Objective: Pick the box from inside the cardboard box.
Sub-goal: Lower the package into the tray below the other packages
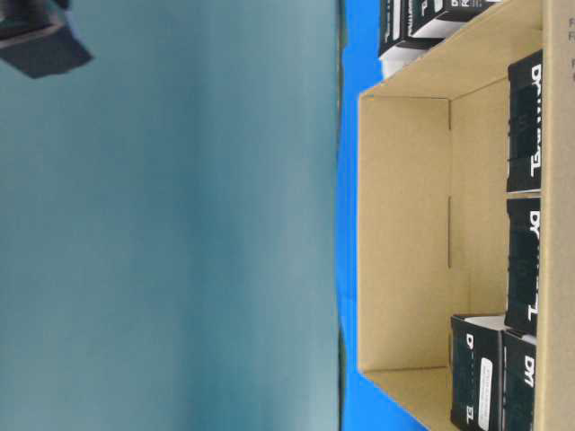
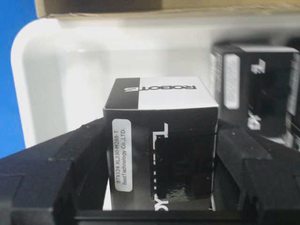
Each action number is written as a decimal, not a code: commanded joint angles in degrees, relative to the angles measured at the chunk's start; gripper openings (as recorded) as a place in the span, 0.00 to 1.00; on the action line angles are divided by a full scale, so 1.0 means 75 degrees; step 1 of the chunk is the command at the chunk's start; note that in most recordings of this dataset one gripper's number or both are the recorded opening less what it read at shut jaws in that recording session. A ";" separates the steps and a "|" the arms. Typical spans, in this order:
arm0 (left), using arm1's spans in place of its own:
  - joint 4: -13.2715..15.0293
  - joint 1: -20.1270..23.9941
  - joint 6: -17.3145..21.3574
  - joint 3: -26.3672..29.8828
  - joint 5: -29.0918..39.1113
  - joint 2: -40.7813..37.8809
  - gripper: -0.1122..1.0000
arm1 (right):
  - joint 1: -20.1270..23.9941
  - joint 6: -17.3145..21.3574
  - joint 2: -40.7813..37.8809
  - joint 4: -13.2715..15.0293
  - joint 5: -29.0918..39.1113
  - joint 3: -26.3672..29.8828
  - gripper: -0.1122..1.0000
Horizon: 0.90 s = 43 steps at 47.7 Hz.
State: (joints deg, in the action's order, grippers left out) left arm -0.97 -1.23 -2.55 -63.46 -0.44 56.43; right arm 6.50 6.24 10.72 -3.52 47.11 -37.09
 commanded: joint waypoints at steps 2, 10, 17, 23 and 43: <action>-0.0012 -0.0023 0.0000 0.0246 -0.0047 -0.0035 0.04 | 0.0023 0.0012 -0.0281 -0.0035 -0.0445 -0.0082 0.65; -0.0012 -0.0012 0.0000 0.0270 -0.0035 -0.0059 0.04 | 0.0023 -0.0012 -0.0691 -0.0023 -0.0867 -0.0211 0.65; -0.0012 -0.0023 0.0000 0.0281 -0.0047 -0.0059 0.04 | 0.0023 -0.0012 -0.0914 -0.0023 -0.1172 -0.0340 0.65; -0.0012 -0.0023 0.0000 0.0281 -0.0047 -0.0070 0.04 | 0.0012 0.0000 -0.1043 -0.0023 -0.1359 -0.0398 0.65; -0.0012 -0.0023 0.0000 0.0281 -0.0082 -0.0094 0.04 | 0.0012 -0.0070 -0.1348 -0.0023 -0.1559 -0.0457 0.65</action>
State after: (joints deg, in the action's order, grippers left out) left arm -0.97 -1.23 -2.55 -62.84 -0.44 56.25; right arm 6.59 5.80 1.05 -3.52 35.77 -40.69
